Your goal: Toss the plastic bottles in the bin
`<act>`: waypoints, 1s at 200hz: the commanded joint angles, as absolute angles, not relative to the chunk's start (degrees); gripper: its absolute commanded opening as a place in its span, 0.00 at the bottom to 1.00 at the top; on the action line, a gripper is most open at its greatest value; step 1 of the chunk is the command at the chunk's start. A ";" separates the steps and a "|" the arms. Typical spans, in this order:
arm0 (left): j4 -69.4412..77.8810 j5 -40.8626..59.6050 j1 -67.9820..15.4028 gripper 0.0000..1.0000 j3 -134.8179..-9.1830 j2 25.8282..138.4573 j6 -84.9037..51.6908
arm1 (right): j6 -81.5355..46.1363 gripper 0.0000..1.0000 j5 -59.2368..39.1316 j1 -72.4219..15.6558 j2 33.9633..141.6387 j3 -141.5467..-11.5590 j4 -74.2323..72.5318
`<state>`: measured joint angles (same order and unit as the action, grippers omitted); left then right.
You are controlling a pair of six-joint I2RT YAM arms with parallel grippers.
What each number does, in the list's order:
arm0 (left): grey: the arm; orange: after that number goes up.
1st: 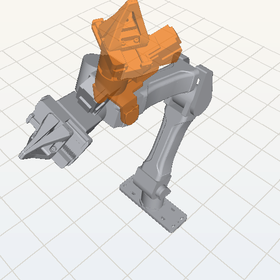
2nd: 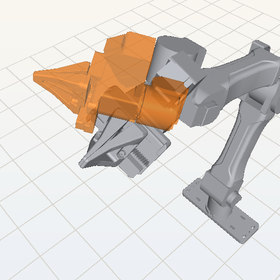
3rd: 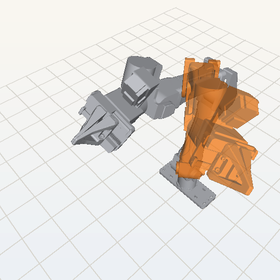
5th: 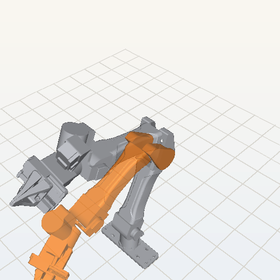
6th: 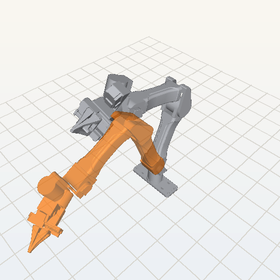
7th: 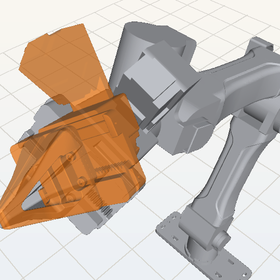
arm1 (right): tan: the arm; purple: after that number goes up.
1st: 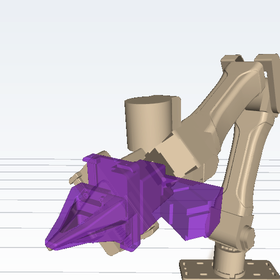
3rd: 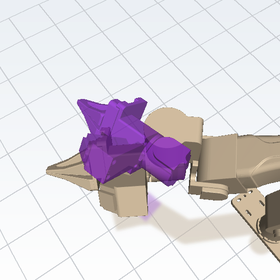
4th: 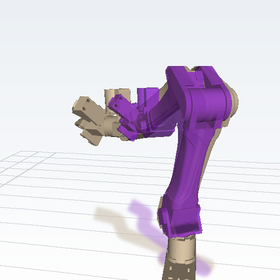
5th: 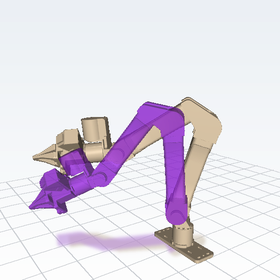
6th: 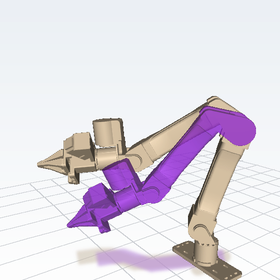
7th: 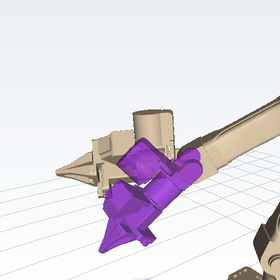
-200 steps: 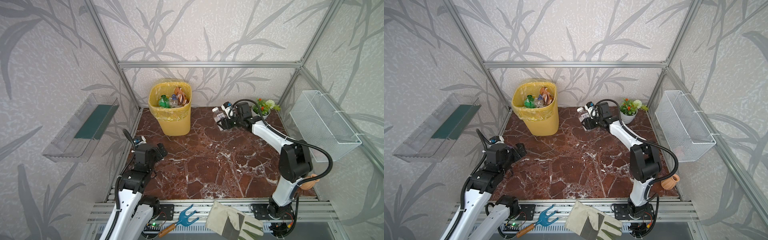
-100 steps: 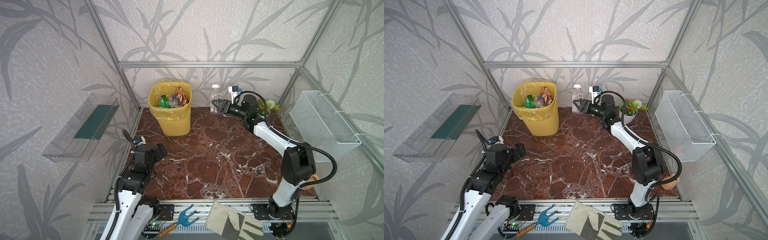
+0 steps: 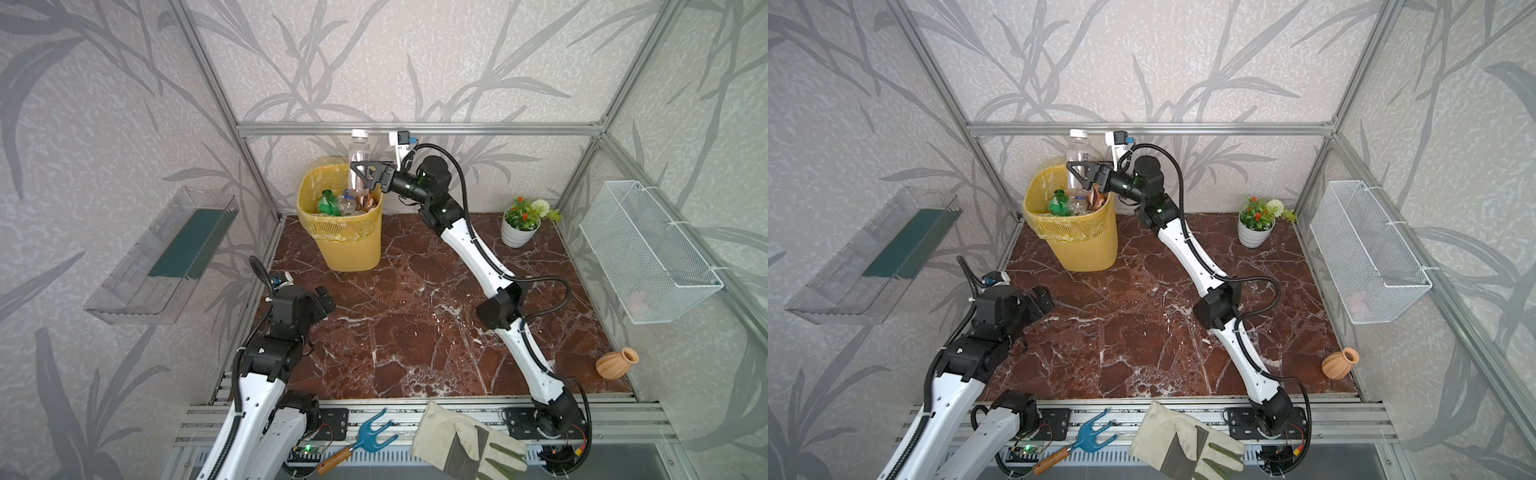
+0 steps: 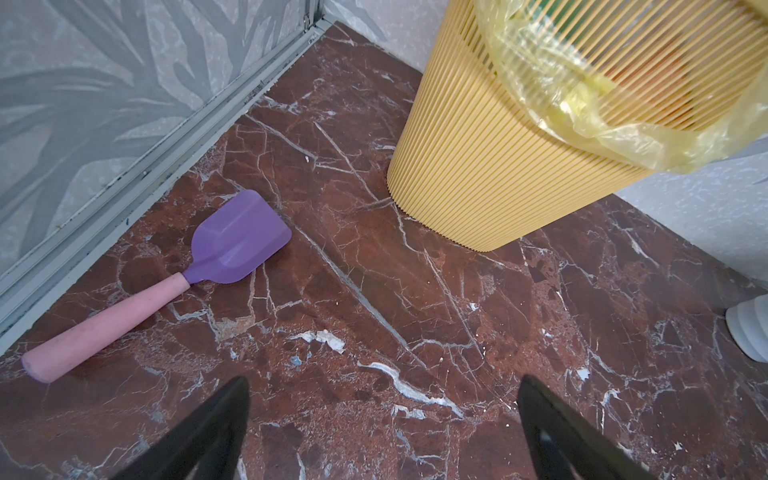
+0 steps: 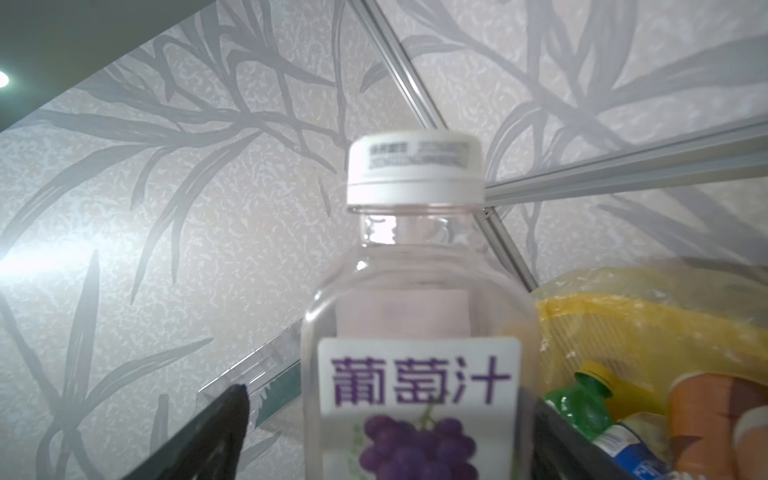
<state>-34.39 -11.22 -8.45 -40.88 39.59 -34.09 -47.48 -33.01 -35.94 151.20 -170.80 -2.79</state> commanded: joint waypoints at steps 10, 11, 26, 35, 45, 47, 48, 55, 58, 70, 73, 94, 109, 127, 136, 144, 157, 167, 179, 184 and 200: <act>-36.68 -11.41 -8.09 0.99 -42.21 40.13 -33.96 | -44.71 0.99 -29.41 -34.41 144.01 -159.68 2.09; -36.75 -11.42 -8.09 0.99 -42.20 40.11 -33.94 | -44.37 0.99 -29.16 -34.43 143.46 -158.81 1.88; -36.91 -11.61 -8.09 0.99 -41.67 39.47 -34.11 | -43.23 0.99 -28.64 -33.97 139.92 -154.27 -0.61; -36.75 -11.50 -8.09 0.99 -41.13 39.09 -34.39 | -43.10 0.99 -30.01 -33.31 141.15 -158.80 2.11; -36.40 -11.14 -8.09 0.99 -40.70 38.90 -34.77 | -42.07 0.99 -31.41 -32.79 143.10 -165.15 7.21; -36.30 -11.07 -8.09 0.99 -40.61 38.75 -34.86 | -41.89 0.99 -31.52 -32.65 143.18 -166.60 8.18; -36.26 -11.03 -8.09 0.99 -40.56 38.80 -34.88 | -41.73 0.99 -31.54 -32.63 143.37 -167.19 8.61; -36.03 -10.77 -8.09 0.99 -40.29 38.79 -35.16 | -41.12 0.99 -31.55 -32.36 143.76 -169.68 10.46; -35.88 -10.77 -8.09 0.99 -40.24 38.76 -35.22 | -40.93 0.99 -31.62 -32.20 143.56 -170.14 11.01; -36.01 -10.57 -8.09 0.99 -40.18 38.96 -35.51 | -41.10 0.99 -32.22 -31.69 141.43 -168.01 10.06; -36.09 -10.68 -8.13 0.99 -40.29 39.01 -35.51 | -41.01 0.99 -32.45 -31.56 140.86 -166.99 9.88; -36.39 -11.35 -8.12 0.99 -40.13 38.60 -35.37 | -37.05 0.99 -33.22 -31.50 133.13 -156.22 7.99; -36.43 -11.82 -8.09 0.99 -40.07 37.98 -35.08 | -31.54 0.99 -31.18 -31.85 125.37 -143.42 4.67; -36.46 -12.38 -8.11 0.99 -39.86 37.62 -35.15 | -26.20 0.99 -27.15 -31.72 113.89 -124.89 -1.94; -36.47 -12.97 -8.09 0.99 -39.73 37.46 -35.25 | -23.54 0.99 -25.84 -31.68 109.10 -116.75 -4.05; -36.33 -13.69 -8.13 0.99 -39.49 37.23 -35.33 | -20.75 0.99 -24.63 -31.57 105.13 -111.06 -4.91; -35.13 -14.83 -8.11 0.99 -38.65 36.57 -35.34 | -15.36 0.99 -21.90 -31.54 98.44 -100.48 -6.62; -34.19 -15.56 -8.11 0.99 -38.03 36.23 -35.35 | -11.15 0.99 -18.90 -31.46 92.24 -92.12 -8.34; -33.34 -16.83 -8.09 0.99 -37.72 36.44 -35.25 | -6.71 0.99 -14.82 -31.06 86.22 -82.58 -10.65; -33.08 -17.53 -8.13 0.99 -37.79 36.68 -35.23 | -4.65 0.99 -13.31 -30.85 84.08 -78.82 -11.55; -32.75 -19.57 -8.13 0.99 -38.38 37.47 -34.84 | 0.17 0.99 -9.00 -29.42 77.02 -67.13 -14.42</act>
